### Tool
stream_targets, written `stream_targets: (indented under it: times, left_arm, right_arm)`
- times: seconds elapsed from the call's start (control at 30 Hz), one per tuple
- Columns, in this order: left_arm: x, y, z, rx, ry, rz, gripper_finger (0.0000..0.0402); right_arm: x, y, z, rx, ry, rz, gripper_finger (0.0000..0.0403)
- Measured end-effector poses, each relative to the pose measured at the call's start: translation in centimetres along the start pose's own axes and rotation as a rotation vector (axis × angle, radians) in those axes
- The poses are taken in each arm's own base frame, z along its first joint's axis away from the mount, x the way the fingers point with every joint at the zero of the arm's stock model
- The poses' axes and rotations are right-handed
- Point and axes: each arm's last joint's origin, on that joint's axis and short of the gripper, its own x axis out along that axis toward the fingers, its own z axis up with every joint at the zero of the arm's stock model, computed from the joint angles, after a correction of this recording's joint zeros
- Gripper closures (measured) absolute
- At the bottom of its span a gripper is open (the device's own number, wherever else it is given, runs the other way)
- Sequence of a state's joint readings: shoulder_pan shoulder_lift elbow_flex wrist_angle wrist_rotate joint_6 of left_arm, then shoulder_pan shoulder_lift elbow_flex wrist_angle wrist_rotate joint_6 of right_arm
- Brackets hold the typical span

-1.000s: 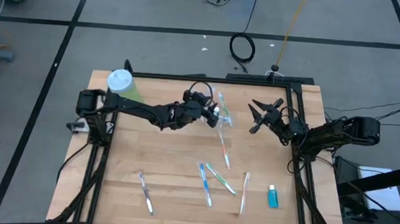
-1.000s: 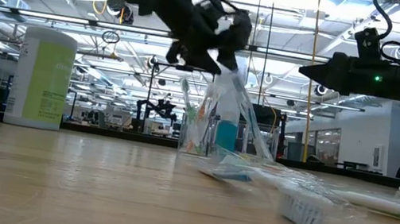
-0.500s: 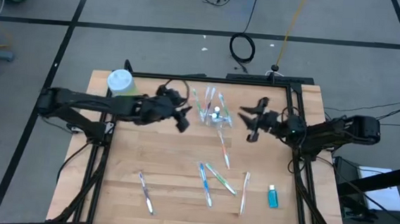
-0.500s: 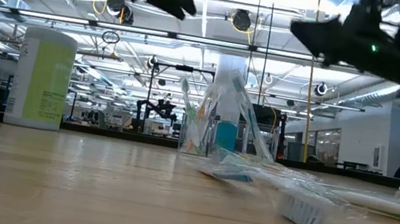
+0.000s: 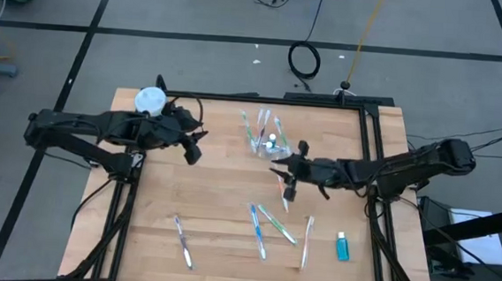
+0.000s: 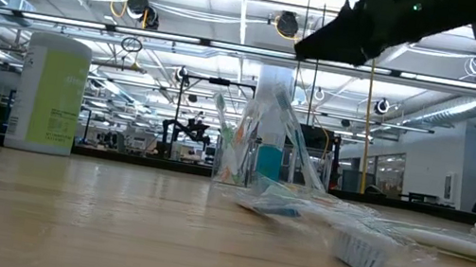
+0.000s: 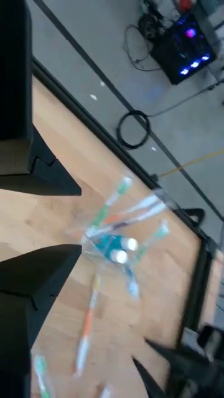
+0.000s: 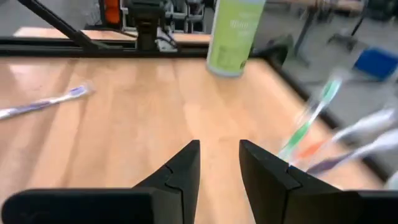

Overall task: Pick & Place toothbrushing station
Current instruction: Put the top orange toothbrush into the transparent organizer

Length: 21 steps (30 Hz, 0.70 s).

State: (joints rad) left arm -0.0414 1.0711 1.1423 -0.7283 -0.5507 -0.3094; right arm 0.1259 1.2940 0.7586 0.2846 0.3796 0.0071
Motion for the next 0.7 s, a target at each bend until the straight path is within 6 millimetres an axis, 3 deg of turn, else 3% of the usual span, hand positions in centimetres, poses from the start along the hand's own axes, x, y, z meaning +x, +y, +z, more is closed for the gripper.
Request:
stream_targets:
  times: [0.23, 0.5, 0.7]
  left_arm:
    - [-0.3, 0.3, -0.3, 0.0, 0.022, 0.015, 0.0266]
    - [0.9, -0.3, -0.3, 0.017, 0.042, 0.028, 0.0266]
    - [1.2, -0.4, -0.4, 0.026, 0.049, 0.037, 0.0266]
  right_arm:
    - [0.5, 1.9, -3.9, 0.108, 0.136, 0.056, 0.0269]
    - [2.2, 1.7, -8.5, 0.171, 0.291, -0.075, 0.0213]
    - [3.6, 1.1, -10.7, 0.282, 0.358, -0.166, 0.02]
